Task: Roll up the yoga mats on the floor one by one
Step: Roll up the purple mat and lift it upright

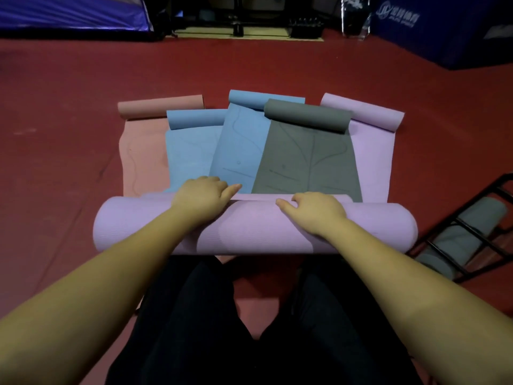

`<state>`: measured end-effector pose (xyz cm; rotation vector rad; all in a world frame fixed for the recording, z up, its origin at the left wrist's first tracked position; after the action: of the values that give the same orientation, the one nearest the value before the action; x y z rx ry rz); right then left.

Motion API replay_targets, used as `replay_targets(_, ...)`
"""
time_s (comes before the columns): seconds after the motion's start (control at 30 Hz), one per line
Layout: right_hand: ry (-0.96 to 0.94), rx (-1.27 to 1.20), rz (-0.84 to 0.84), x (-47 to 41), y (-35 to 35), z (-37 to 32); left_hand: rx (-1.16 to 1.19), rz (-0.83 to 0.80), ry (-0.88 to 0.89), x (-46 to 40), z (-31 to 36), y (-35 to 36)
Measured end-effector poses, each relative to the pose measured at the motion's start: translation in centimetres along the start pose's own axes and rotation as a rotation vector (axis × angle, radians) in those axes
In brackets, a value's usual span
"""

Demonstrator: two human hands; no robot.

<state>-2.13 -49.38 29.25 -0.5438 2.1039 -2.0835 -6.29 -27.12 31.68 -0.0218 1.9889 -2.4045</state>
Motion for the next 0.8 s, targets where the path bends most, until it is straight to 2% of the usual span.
replay_targets(0.07, 0.003, -0.008, -0.026, -0.4, 0.1, 0.0, 0.024, 0.141, 0.038, 1.3, 0.1, -0.4)
replay_targets(0.17, 0.002, -0.011, -0.07, -1.1, 0.3, -0.1, -0.097, 0.211, 0.164, 3.9, 1.2, 1.3)
replay_targets(0.3, 0.003, -0.018, -0.142, -2.0, 0.5, 0.0, -0.257, 0.183, 0.22, 6.3, 1.4, 4.4)
replay_targets(0.57, -0.018, -0.034, -0.198, -2.5, -0.1, -0.4, -0.302, 0.064, 0.167, 6.0, 2.0, 3.9)
replay_targets(0.8, -0.036, -0.051, -0.23, -1.2, -1.4, -0.2, -0.286, 0.163, 0.237, 7.8, 3.3, 0.9)
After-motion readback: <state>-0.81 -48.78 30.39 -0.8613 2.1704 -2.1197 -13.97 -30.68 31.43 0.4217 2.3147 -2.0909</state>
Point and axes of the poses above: each hand's wrist, its own x-axis away from the middle knuckle, its own y-axis out of the palm, z = x × y, the point moved 9 cm from there along -x, towards the middle knuckle, and after that the axes turned 5 degrees about x, right-handed, at the moved point
